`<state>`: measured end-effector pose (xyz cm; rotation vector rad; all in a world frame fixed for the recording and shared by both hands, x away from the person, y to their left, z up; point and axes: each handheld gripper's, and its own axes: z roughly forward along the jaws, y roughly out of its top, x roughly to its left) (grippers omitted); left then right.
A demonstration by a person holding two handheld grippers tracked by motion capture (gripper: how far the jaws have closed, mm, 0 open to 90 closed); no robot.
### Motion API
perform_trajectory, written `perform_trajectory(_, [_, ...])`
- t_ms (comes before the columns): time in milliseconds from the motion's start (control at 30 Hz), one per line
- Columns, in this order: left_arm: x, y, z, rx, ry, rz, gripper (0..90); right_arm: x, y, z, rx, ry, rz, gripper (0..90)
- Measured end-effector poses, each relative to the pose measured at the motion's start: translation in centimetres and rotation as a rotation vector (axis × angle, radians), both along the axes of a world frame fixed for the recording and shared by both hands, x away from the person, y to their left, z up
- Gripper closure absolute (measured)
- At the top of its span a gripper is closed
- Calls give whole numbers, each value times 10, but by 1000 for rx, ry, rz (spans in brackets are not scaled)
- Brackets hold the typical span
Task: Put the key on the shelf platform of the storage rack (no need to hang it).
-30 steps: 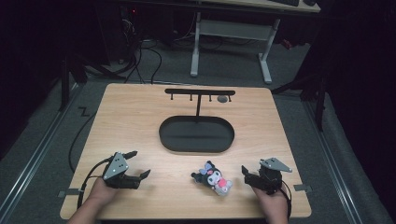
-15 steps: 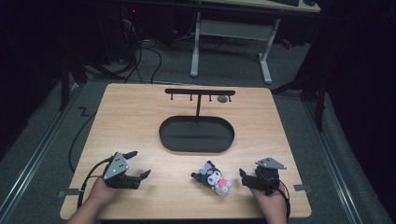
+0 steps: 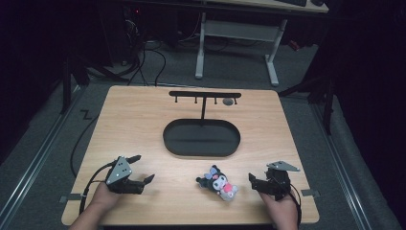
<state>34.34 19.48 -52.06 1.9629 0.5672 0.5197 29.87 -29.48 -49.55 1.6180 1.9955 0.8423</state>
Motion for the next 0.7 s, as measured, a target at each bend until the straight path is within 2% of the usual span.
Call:
perform_trajectory(267, [-1,0,0,1,-1,-10,154,6,1,0,16,38,13,189])
perform_trajectory(400, [-2,2,0,-10,-5,-9,154,12,2,-2,21,85,11,194])
perform_trajectory(567, [-2,2,0,-5,-8,-12,154,13,6,-12,-14,171,27,180])
perform_trajectory(700, [-3,2,0,-4,-9,-8,154,13,8,-11,-46,194,39,182])
